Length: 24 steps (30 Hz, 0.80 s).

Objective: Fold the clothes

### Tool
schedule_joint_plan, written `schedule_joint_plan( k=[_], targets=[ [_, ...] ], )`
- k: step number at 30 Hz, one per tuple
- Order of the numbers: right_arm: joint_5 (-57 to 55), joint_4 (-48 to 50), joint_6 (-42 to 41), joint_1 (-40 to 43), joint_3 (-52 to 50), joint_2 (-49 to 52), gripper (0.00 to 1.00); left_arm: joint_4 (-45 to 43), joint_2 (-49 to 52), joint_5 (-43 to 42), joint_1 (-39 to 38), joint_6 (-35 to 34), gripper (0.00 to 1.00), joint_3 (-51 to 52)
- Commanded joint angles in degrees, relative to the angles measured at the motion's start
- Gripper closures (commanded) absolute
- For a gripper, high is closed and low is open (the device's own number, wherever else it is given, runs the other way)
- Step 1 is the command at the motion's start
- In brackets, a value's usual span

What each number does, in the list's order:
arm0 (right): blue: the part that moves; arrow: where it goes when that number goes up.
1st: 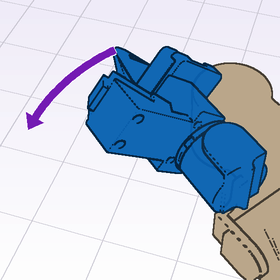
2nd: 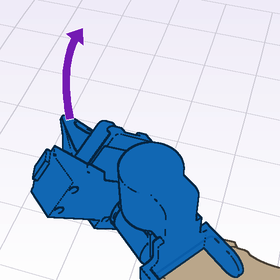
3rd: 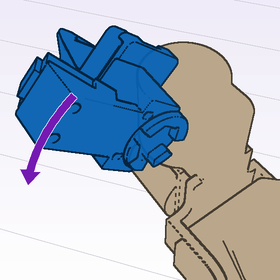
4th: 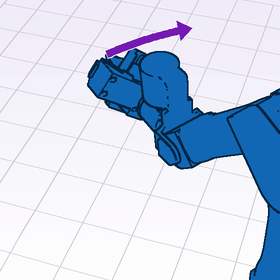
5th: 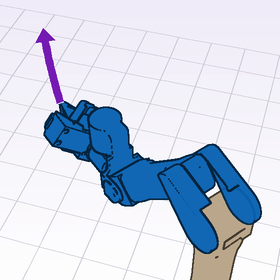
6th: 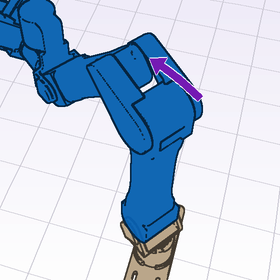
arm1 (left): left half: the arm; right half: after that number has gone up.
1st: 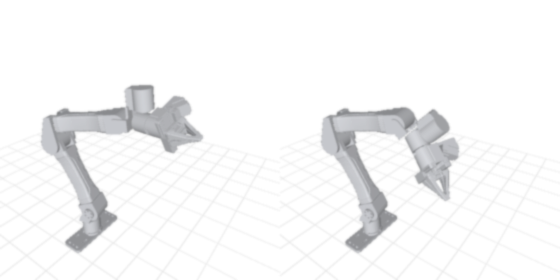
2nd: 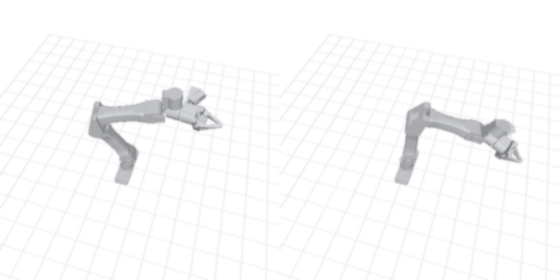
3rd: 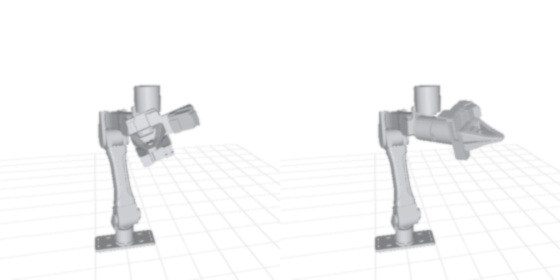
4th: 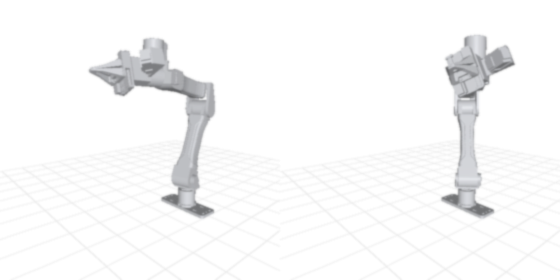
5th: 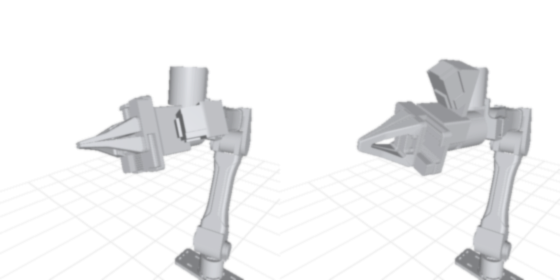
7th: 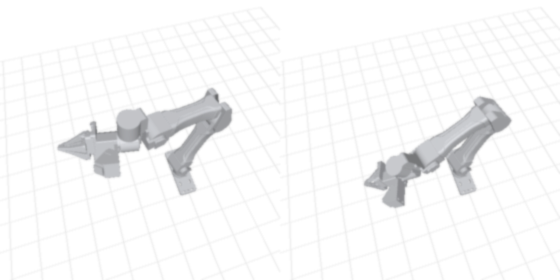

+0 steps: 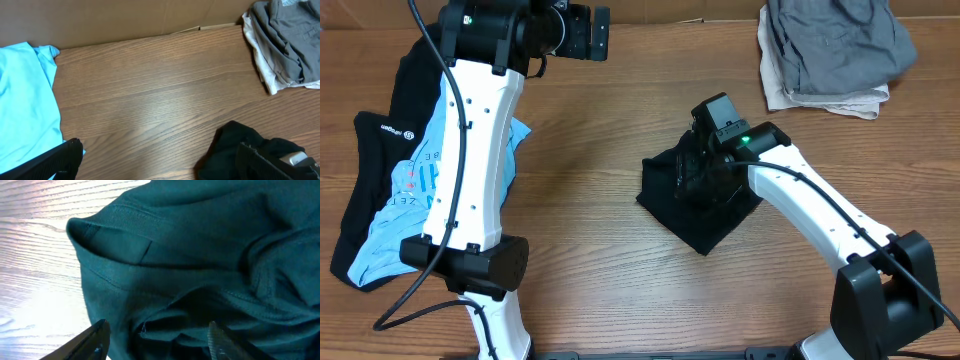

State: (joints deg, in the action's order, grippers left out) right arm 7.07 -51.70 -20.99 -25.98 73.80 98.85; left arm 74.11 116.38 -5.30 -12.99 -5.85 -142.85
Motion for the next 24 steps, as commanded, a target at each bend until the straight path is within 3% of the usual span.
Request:
schedule_joint_plan(
  k=[1,11,18,24],
  targets=[
    [2.27,0.61,-1.77,-0.44,-0.85,-0.44,0.37,-0.31,0.55,0.44,0.24,0.76,0.00,0.31],
    [4.00,3.39,-5.79,-3.91,-1.18,2.21,0.51,-0.22,0.57,0.87,0.22,0.74,0.00,0.31],
    [-0.85,0.48,-10.84,-3.45,-1.03,3.28,0.94,-0.20,0.57,1.29,0.24,1.18,0.00,0.31],
    [-0.79,-7.76,-15.54,-2.67,-0.98,0.70,0.96,-0.26,0.57,1.49,0.24,1.68,0.00,0.31]
  ],
)
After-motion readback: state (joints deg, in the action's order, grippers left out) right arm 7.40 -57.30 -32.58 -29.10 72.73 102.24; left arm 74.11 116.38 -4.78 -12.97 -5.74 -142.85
